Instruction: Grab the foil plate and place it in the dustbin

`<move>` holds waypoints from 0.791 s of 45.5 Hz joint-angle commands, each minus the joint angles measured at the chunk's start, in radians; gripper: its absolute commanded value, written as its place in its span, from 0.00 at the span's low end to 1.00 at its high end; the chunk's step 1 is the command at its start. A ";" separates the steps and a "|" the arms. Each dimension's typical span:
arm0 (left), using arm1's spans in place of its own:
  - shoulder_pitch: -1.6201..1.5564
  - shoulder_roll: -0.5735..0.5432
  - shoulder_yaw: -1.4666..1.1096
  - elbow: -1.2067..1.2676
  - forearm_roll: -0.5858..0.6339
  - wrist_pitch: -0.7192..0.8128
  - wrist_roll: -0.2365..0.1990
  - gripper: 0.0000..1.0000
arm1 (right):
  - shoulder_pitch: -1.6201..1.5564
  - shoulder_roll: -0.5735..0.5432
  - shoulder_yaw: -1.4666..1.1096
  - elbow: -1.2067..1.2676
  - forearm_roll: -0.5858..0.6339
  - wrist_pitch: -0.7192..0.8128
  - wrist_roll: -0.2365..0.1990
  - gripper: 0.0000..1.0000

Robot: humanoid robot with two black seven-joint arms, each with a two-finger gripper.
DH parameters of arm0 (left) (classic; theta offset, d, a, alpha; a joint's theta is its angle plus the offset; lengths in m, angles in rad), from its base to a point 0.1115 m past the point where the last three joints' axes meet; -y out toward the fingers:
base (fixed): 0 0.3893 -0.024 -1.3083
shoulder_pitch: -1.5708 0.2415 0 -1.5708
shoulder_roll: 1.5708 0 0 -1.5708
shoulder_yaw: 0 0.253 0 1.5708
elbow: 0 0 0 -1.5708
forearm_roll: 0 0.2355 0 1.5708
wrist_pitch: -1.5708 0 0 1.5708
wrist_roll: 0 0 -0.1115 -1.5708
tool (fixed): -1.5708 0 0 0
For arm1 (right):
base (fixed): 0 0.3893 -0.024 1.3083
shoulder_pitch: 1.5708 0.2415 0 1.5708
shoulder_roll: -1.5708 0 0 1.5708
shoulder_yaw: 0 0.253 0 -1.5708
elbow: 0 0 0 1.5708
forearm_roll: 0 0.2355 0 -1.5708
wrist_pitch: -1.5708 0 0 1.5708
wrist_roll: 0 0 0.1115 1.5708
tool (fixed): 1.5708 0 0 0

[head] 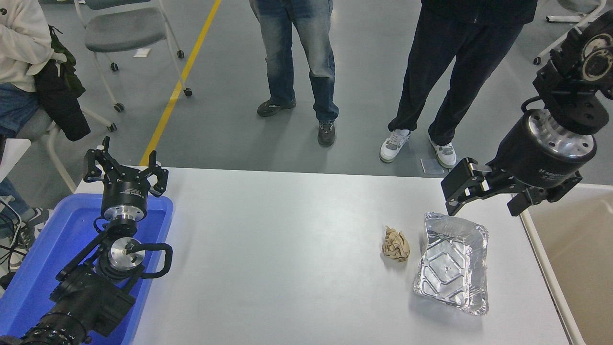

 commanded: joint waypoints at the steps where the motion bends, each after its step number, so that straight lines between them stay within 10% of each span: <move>1: 0.000 0.000 0.000 -0.001 0.000 0.000 0.000 0.99 | -0.004 0.000 0.000 -0.001 -0.001 -0.001 0.000 1.00; 36: 0.000 0.003 0.001 0.002 0.000 0.000 0.000 0.99 | -0.218 -0.051 0.022 -0.224 -0.099 -0.024 0.002 1.00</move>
